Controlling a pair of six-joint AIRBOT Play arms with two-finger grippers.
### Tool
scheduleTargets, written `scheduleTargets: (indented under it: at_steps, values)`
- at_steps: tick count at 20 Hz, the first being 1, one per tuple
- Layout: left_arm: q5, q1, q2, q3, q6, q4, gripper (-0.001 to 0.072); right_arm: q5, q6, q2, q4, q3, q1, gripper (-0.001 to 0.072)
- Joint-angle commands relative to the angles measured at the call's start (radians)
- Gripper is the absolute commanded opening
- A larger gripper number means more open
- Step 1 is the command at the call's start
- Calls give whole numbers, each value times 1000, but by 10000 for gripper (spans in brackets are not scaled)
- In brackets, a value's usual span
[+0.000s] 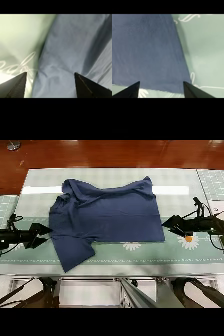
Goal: Fold the shirts.
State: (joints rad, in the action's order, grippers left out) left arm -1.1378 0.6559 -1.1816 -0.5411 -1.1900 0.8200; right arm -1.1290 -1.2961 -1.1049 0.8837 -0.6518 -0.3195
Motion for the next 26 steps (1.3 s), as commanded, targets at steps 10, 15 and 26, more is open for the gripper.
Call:
scheduleTargets:
  at_steps: [10, 15, 26]
  values:
    - [63, -163, -65, -9, 97, -61, 15, 53, -90, 2, 127, 10, -41, 616]
    - [53, -163, -63, -21, 97, -61, 15, -47, -163, -67, 234, 12, 39, 616]
    - [45, -166, -63, -24, 98, -76, 15, 64, -57, -241, 3, -92, 225, 23]
